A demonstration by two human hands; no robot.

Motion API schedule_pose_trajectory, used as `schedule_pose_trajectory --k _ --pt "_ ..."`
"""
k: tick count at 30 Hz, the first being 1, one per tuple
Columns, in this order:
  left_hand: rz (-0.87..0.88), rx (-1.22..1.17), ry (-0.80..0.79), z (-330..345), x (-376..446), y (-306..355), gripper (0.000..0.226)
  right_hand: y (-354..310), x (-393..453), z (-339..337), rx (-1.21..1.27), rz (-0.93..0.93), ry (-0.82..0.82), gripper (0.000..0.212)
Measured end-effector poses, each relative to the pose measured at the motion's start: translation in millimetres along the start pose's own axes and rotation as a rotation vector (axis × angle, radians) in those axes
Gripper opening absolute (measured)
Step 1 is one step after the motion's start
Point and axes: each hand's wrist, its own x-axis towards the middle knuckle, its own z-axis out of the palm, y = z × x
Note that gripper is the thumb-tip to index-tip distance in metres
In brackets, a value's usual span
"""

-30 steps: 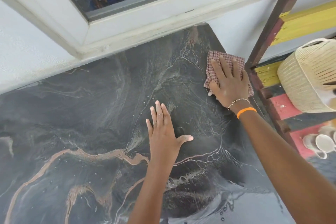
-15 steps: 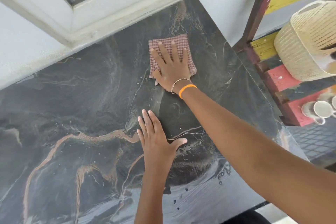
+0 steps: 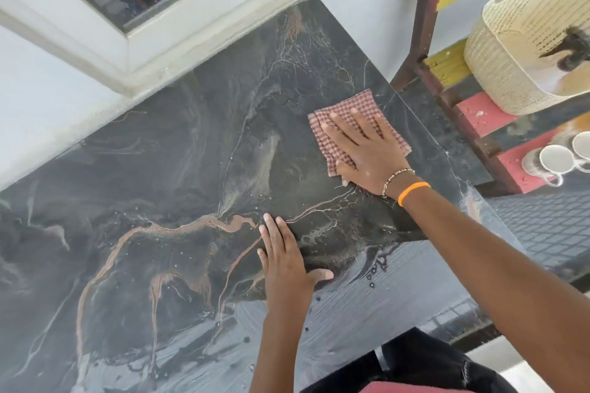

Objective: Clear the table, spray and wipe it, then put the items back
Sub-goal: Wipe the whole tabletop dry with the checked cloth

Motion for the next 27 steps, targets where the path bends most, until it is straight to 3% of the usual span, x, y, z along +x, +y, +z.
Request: schedule_pose_trajectory --k 5,9,15,20,27 --pt "-0.021 0.038 -0.006 -1 1 5 0.127 36 -29 -2 0.057 0.276 0.042 0.079" --pt "-0.017 0.06 0.014 1 2 3 0.127 23 -69 2 0.076 0.36 0.048 0.081" --pt "0.046 0.012 0.091 9 3 -7 0.123 -46 -110 18 0.031 0.249 0.008 0.074" --pt "0.193 -0.15 0.164 7 -10 -55 0.108 -130 -83 29 0.02 0.01 -0.045 0.073" --pt "-0.061 -0.092 0.209 -13 -46 -160 0.115 -233 16 32 0.061 -0.144 -0.088 0.074"
